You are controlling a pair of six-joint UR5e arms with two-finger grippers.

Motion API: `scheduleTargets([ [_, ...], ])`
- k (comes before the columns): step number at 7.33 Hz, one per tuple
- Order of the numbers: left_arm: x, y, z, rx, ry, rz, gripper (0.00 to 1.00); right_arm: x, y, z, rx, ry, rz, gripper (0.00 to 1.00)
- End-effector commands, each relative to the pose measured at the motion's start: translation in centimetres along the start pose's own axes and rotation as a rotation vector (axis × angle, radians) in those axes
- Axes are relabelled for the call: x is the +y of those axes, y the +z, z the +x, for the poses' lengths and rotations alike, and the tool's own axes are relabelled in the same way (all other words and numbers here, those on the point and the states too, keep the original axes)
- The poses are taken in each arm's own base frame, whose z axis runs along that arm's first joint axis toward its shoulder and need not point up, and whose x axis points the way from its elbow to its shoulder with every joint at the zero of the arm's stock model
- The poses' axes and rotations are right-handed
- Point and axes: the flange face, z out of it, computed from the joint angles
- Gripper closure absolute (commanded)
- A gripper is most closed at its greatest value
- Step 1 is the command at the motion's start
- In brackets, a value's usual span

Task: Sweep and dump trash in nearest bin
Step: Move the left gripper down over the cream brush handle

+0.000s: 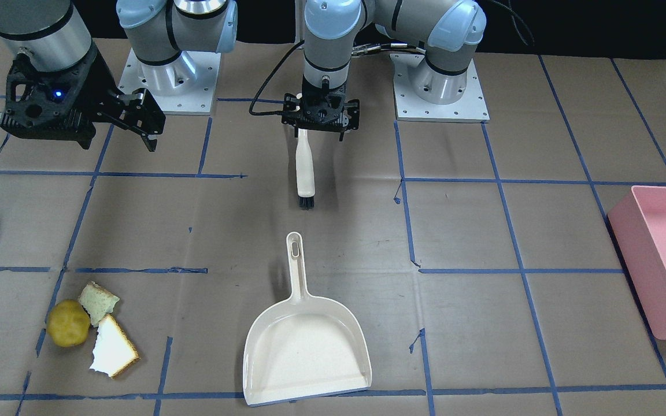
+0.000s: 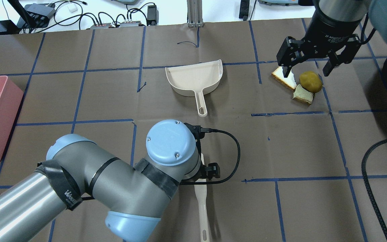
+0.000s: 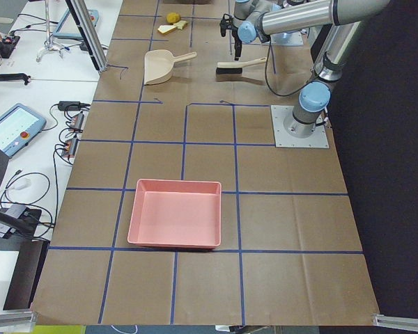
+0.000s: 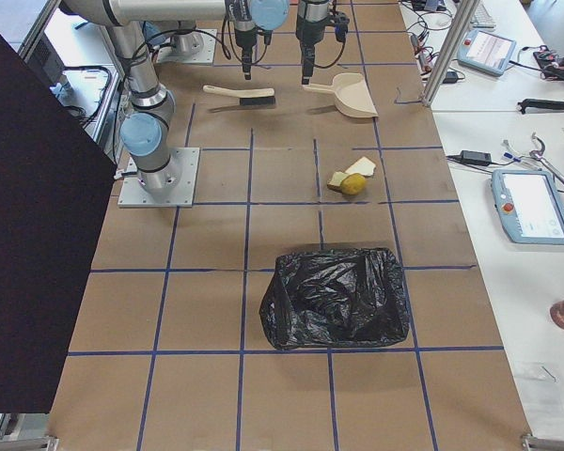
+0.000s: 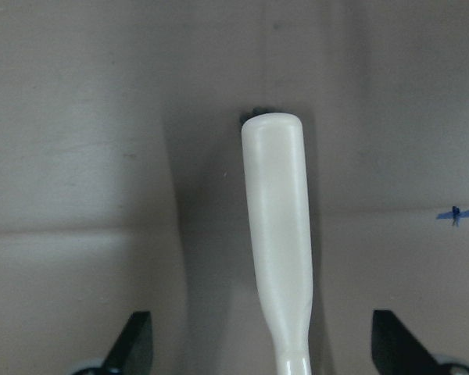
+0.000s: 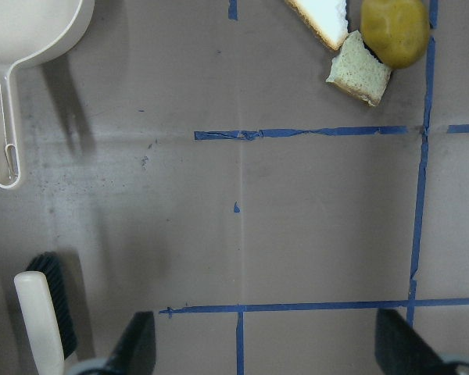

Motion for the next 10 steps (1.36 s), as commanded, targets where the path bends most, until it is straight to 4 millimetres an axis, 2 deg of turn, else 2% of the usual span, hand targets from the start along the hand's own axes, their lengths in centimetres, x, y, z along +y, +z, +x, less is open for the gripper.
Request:
scheduleTargets([
  [1,2.8,1.7,0.7,0.012,-0.043,0.056,0.00,0.0,0.0,0.0,0.000,0.000,0.000,0.00],
  [2,3.8,2.7,0.1,-0.029,-0.040,0.113,0.00,0.0,0.0,-0.1,0.000,-0.002,0.000,0.00],
  [4,6.7,4.0,0.5,-0.028,-0.064,0.136,0.00,0.0,0.0,0.0,0.000,0.000,0.000,0.00],
  [7,7.7,5.4,1.4,-0.033,-0.053,0.110,0.01,0.0,0.0,0.0,0.000,0.000,0.000,0.00],
  [8,8.6,6.0,2.0,-0.036,-0.072,0.106,0.03,0.0,0.0,0.0,0.000,0.000,0.000,0.00],
  [10,9.1,5.6,2.1,-0.030,-0.066,0.115,0.07,0.0,0.0,0.0,0.000,0.000,0.000,0.00],
])
